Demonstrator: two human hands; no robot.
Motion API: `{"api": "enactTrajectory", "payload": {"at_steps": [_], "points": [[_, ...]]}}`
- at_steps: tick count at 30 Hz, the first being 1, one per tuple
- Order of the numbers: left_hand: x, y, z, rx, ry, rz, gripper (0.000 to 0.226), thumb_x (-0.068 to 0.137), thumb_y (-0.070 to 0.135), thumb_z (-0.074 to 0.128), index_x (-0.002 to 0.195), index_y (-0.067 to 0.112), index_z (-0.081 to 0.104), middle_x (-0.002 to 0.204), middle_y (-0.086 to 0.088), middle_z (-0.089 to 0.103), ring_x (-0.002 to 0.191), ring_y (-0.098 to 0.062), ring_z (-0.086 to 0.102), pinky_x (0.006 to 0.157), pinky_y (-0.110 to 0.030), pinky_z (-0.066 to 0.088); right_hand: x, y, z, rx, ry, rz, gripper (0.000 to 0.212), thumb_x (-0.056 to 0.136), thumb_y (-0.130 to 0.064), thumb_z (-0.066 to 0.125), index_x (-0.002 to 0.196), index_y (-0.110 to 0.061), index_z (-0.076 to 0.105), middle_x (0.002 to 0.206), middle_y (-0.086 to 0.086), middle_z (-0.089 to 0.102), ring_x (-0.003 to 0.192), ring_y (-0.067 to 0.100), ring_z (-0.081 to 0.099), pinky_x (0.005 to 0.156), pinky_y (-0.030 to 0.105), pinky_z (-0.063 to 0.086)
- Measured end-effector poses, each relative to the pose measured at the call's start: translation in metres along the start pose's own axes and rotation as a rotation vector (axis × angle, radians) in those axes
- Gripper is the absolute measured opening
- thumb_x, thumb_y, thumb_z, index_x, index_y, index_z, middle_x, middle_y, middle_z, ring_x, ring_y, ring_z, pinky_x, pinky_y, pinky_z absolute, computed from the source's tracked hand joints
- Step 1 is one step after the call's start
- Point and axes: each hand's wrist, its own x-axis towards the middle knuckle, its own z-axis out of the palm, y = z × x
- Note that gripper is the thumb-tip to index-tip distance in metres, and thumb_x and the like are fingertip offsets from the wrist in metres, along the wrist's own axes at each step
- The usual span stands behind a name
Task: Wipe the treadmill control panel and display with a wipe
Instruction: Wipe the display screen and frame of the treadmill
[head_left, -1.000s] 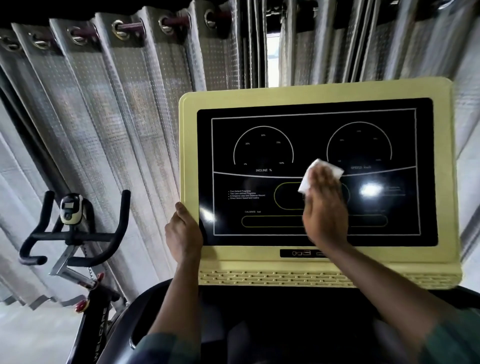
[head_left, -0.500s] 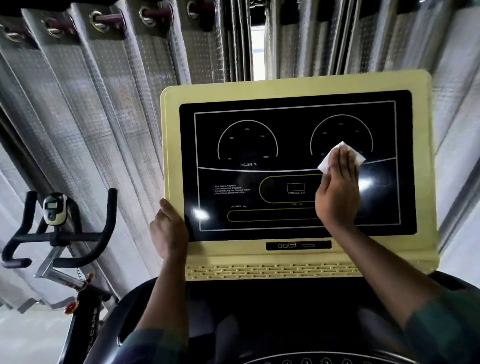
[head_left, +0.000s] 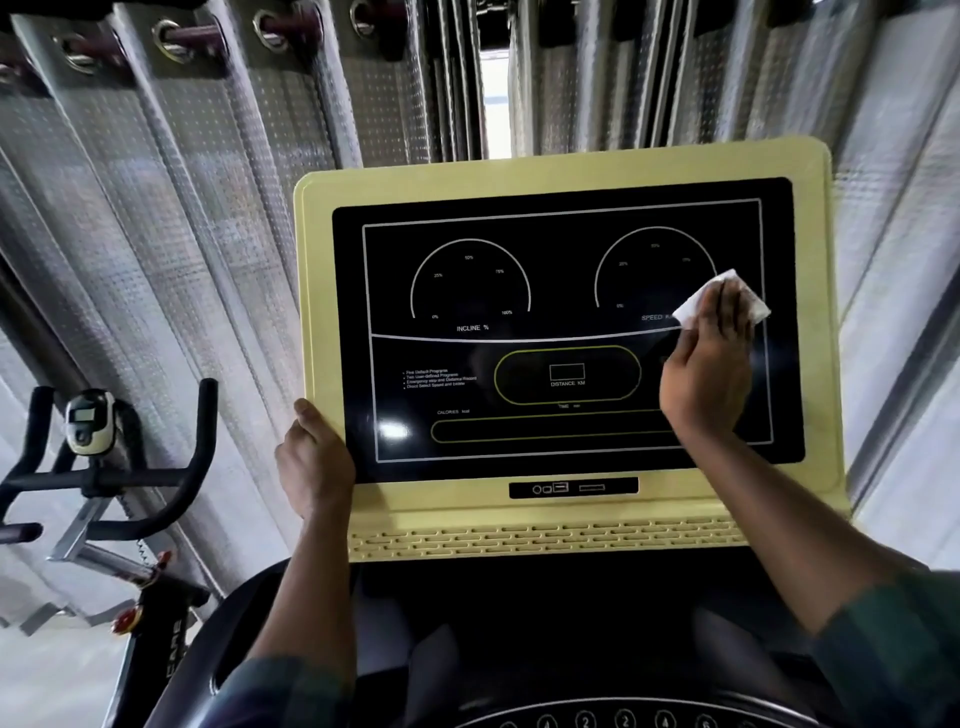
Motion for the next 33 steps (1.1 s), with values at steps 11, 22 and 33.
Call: {"api": "enactTrajectory", "payload": {"at_steps": [11,22,33], "points": [[0.0,0.002,0.0,0.036,0.029,0.002,0.086,0.101,0.058,0.007,0.113,-0.002,0.067,0.106,-0.035,0.063,0.094,-0.049,0.059,0.078,-0.052,0.046,0.019,0.021,-0.012,-0.008,0.012,0.082,0.053,0.107,-0.018,0.029,0.157,-0.003,0.023,0.166,0.014,0.021,0.156,0.027,0.015,0.128,0.039,0.01],[-0.004,0.007,-0.004,0.026,0.015,-0.013,0.084,0.102,0.057,0.009,0.113,-0.004,0.066,0.108,-0.037,0.061,0.096,-0.05,0.058,0.079,-0.052,0.045,-0.014,0.04,-0.014,-0.003,0.069,0.167,0.053,0.107,-0.021,0.026,0.157,-0.001,0.023,0.165,0.018,0.02,0.156,0.03,0.013,0.128,0.041,0.008],[-0.005,0.008,-0.006,0.018,0.001,-0.031,0.084,0.101,0.058,0.009,0.111,-0.004,0.065,0.11,-0.038,0.06,0.096,-0.05,0.057,0.081,-0.052,0.044,-0.097,0.047,-0.019,0.018,0.055,0.241,0.051,0.109,-0.021,0.03,0.157,-0.005,0.025,0.166,0.014,0.021,0.156,0.028,0.014,0.127,0.045,0.016]]}}
